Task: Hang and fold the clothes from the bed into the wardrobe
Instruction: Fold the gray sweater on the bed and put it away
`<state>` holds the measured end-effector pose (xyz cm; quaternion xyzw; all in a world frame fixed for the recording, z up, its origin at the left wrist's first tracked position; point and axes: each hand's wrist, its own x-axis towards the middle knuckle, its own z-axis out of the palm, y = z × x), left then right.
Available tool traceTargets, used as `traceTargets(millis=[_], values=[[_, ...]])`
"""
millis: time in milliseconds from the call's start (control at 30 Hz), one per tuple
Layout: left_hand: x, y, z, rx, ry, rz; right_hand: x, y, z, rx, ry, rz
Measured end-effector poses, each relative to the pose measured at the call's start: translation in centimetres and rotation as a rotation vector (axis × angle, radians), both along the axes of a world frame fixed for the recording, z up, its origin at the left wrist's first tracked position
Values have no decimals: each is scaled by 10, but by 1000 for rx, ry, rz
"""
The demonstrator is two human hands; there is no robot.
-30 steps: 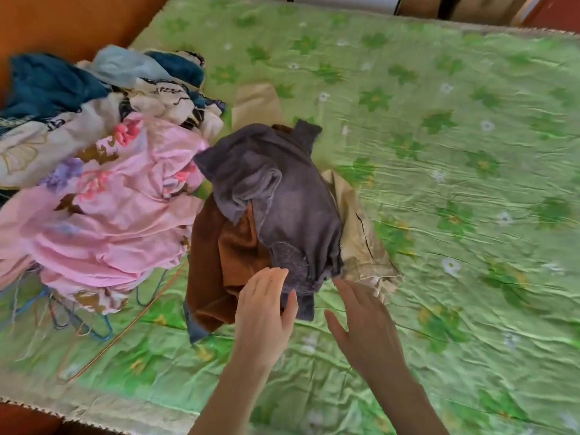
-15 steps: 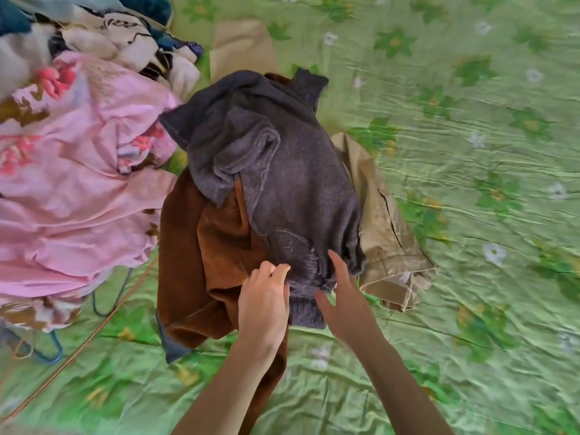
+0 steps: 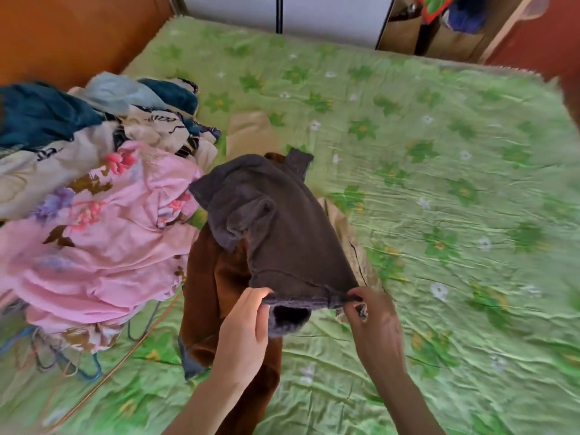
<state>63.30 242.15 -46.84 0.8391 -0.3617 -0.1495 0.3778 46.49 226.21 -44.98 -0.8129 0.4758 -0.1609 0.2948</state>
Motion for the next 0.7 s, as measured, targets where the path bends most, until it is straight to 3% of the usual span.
traceTargets(millis=[300,500,700], values=[[12,-25,187,-223,126,-196,-16,-23,181,-361,-110,-29],[43,-53,272,-303,-111,-301,-18,-31,281,-197,-400,-82],[23,-83,341,-366,-83,-254,-41,-59,357,26,-556,-69]])
